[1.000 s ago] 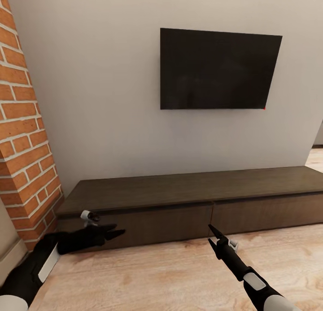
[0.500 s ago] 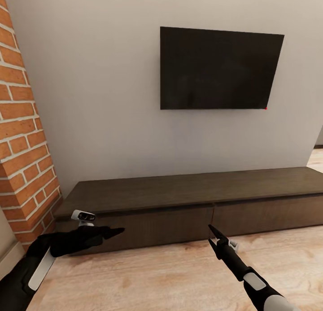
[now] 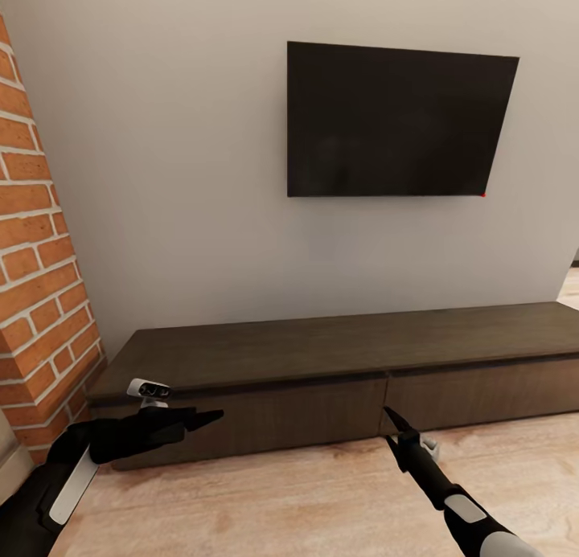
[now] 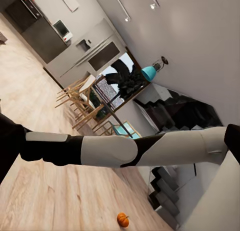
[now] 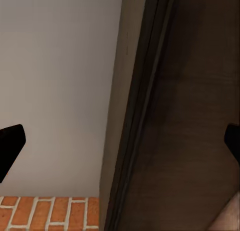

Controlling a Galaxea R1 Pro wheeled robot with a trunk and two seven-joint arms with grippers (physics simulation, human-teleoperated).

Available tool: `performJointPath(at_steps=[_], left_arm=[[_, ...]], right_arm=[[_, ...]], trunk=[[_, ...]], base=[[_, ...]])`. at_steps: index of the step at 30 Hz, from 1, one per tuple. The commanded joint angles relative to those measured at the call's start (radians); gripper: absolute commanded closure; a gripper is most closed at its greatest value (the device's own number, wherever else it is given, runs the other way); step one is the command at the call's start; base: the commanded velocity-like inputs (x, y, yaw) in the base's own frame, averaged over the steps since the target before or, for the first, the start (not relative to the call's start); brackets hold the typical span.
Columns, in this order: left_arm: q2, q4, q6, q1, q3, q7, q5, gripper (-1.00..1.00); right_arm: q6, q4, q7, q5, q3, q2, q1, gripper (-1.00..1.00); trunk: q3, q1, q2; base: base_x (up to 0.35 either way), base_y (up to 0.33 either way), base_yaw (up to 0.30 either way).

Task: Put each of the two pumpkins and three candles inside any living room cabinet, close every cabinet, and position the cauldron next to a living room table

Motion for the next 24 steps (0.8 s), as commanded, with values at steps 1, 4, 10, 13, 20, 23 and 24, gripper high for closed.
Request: performJointPath(at_steps=[1,4,10,13,20,23,24], left_arm=[[0.000,0.000,0.011,0.000,0.000,-0.003,0.000,-1.00],[0.000,0.000,0.011,0.000,0.000,-0.003,-0.001,-1.00],[-0.001,0.003,0.010,0.000,0.000,-0.003,-0.002,-1.00],[-0.002,0.005,0.009,0.000,0.000,-0.003,-0.003,-1.00],[-0.002,0.006,0.009,0.000,0.000,-0.003,-0.001,-1.00],[-0.002,0.005,0.009,0.000,0.000,-0.003,-0.002,-1.00],[-0.002,0.006,0.009,0.000,0.000,-0.003,-0.002,-1.00]], right_arm=[[0.007,0.001,-0.004,-0.009,-0.001,-0.001,0.000,-1.00],[0.005,0.001,-0.011,-0.009,-0.004,-0.002,0.000,-1.00],[0.003,0.002,-0.015,-0.009,-0.005,-0.002,0.000,-1.00],[0.003,0.002,-0.015,-0.009,-0.004,-0.002,0.000,-1.00],[0.003,0.002,-0.016,-0.009,-0.005,-0.001,-0.001,-1.00],[0.003,0.002,-0.018,-0.009,-0.005,-0.002,0.000,-1.00],[0.003,0.002,-0.020,-0.009,-0.005,-0.002,0.000,-1.00]], trunk=[[-0.001,0.000,0.000],[-0.001,0.000,0.000],[-0.001,0.000,0.000],[-0.001,0.000,0.000],[-0.001,0.000,0.000],[-0.001,0.000,0.000],[-0.001,0.000,0.000]], base=[[0.026,0.000,0.000],[0.115,0.000,0.000],[0.148,0.000,0.000],[0.172,0.000,0.000],[0.154,0.000,0.000],[0.096,0.000,0.000],[0.197,0.000,0.000]])
